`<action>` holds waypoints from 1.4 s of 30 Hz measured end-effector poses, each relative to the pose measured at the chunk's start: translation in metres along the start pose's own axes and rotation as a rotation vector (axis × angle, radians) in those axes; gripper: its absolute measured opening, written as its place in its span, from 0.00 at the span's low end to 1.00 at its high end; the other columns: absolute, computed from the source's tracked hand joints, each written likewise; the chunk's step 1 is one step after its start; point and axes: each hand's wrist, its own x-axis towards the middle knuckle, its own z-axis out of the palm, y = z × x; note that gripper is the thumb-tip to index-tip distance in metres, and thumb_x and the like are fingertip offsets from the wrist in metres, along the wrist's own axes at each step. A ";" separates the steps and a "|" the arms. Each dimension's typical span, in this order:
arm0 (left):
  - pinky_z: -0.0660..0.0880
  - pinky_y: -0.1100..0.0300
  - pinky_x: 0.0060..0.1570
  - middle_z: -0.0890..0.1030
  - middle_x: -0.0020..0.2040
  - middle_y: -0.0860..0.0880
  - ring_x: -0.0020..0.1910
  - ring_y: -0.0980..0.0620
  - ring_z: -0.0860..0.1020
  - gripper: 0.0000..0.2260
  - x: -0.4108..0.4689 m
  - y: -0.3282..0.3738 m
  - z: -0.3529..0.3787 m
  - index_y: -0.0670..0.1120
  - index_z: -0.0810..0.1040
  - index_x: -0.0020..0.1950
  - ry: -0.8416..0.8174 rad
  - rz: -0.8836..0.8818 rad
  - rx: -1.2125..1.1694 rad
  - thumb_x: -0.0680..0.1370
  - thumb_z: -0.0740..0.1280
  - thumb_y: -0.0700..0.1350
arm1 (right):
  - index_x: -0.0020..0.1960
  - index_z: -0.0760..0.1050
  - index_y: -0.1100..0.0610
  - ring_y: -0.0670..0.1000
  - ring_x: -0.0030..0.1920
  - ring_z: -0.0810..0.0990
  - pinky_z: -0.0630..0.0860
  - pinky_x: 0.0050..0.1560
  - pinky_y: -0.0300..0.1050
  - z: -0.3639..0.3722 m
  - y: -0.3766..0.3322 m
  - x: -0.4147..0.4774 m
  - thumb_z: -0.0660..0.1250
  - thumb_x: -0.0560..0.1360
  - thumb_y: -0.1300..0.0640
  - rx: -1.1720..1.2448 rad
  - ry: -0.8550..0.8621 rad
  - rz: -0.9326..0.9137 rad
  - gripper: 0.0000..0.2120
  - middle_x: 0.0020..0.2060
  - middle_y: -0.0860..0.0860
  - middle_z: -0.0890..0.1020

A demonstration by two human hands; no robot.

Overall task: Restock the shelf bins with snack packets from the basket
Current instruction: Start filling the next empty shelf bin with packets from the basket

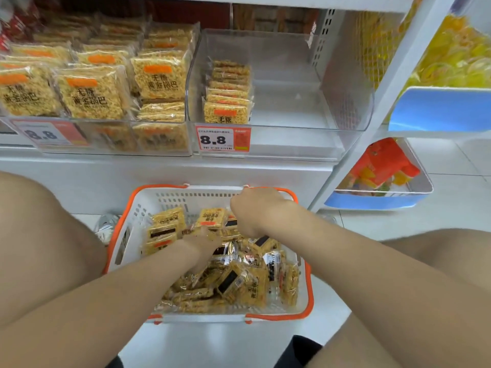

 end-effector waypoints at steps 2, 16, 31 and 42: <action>0.81 0.54 0.47 0.36 0.83 0.37 0.61 0.38 0.81 0.52 0.007 0.001 0.011 0.59 0.40 0.85 -0.021 -0.011 -0.062 0.75 0.65 0.24 | 0.40 0.65 0.55 0.52 0.33 0.70 0.67 0.30 0.47 -0.001 -0.001 0.004 0.61 0.79 0.64 -0.016 -0.018 -0.007 0.11 0.40 0.53 0.67; 0.77 0.47 0.66 0.60 0.77 0.39 0.71 0.37 0.71 0.42 0.015 -0.016 0.030 0.48 0.57 0.84 0.194 0.049 0.064 0.75 0.68 0.25 | 0.55 0.76 0.58 0.50 0.36 0.75 0.68 0.31 0.45 -0.008 -0.009 0.007 0.61 0.81 0.61 -0.019 -0.123 -0.047 0.06 0.42 0.53 0.73; 0.79 0.47 0.47 0.80 0.43 0.51 0.44 0.47 0.79 0.08 -0.002 -0.034 -0.035 0.51 0.71 0.47 0.549 0.121 -0.458 0.86 0.63 0.48 | 0.39 0.68 0.58 0.52 0.32 0.70 0.67 0.31 0.44 -0.031 0.000 0.018 0.62 0.78 0.69 0.039 -0.066 -0.002 0.12 0.36 0.53 0.72; 0.82 0.41 0.50 0.82 0.50 0.38 0.48 0.38 0.83 0.08 -0.097 -0.030 -0.092 0.48 0.78 0.52 0.833 0.224 -1.474 0.86 0.63 0.49 | 0.54 0.81 0.63 0.54 0.37 0.88 0.86 0.41 0.50 -0.059 0.019 0.002 0.74 0.76 0.55 0.582 -0.071 -0.005 0.12 0.42 0.57 0.87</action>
